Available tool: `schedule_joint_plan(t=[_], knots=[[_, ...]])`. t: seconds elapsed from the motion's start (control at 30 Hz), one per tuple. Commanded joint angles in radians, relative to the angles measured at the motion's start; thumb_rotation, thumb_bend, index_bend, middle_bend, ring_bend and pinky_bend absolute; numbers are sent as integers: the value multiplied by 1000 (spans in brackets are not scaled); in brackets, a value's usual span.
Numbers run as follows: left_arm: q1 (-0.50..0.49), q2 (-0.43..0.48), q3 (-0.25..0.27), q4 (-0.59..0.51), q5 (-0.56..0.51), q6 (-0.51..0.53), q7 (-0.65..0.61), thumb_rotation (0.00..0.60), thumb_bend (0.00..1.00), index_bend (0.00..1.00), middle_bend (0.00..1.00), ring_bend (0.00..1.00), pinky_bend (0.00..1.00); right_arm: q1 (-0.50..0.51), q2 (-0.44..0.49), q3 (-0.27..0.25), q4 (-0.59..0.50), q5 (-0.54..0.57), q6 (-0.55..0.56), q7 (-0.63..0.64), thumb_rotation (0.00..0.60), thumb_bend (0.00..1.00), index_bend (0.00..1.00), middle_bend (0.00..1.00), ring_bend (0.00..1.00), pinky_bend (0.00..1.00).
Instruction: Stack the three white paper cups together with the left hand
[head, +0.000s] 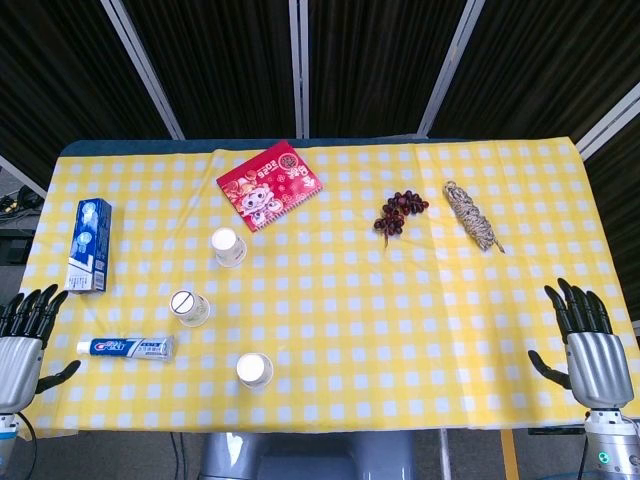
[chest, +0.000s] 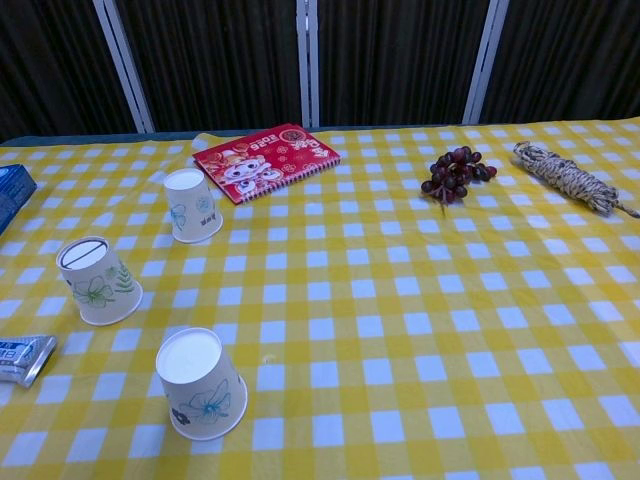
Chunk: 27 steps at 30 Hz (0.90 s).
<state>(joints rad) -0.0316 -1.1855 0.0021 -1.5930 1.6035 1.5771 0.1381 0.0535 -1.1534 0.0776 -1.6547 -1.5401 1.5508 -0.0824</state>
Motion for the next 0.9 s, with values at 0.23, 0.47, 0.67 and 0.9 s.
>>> schedule_joint_plan(t=[0.23, 0.47, 0.67, 0.9], knots=[[1, -1, 3, 1, 4, 0, 3, 600, 0, 0, 0, 0, 0, -1, 3, -3, -3, -7, 2, 1, 600, 110, 21, 0, 0, 0], [-5, 0, 4, 2, 12, -6, 2, 600, 0, 0, 0, 0, 0, 2, -2, -6, -4, -7, -5, -11, 600, 110, 24, 0, 0, 0], [-9, 0, 4, 3, 12, -12, 1, 600, 0, 0, 0, 0, 0, 3, -3, -5, -5, -3, -8, -14, 600, 109, 27, 0, 0, 0], [-13, 2, 7, -2, 24, -14, 4, 600, 0, 0, 0, 0, 0, 0, 0, -7, -4, -2, -7, -9, 600, 110, 29, 0, 0, 0]])
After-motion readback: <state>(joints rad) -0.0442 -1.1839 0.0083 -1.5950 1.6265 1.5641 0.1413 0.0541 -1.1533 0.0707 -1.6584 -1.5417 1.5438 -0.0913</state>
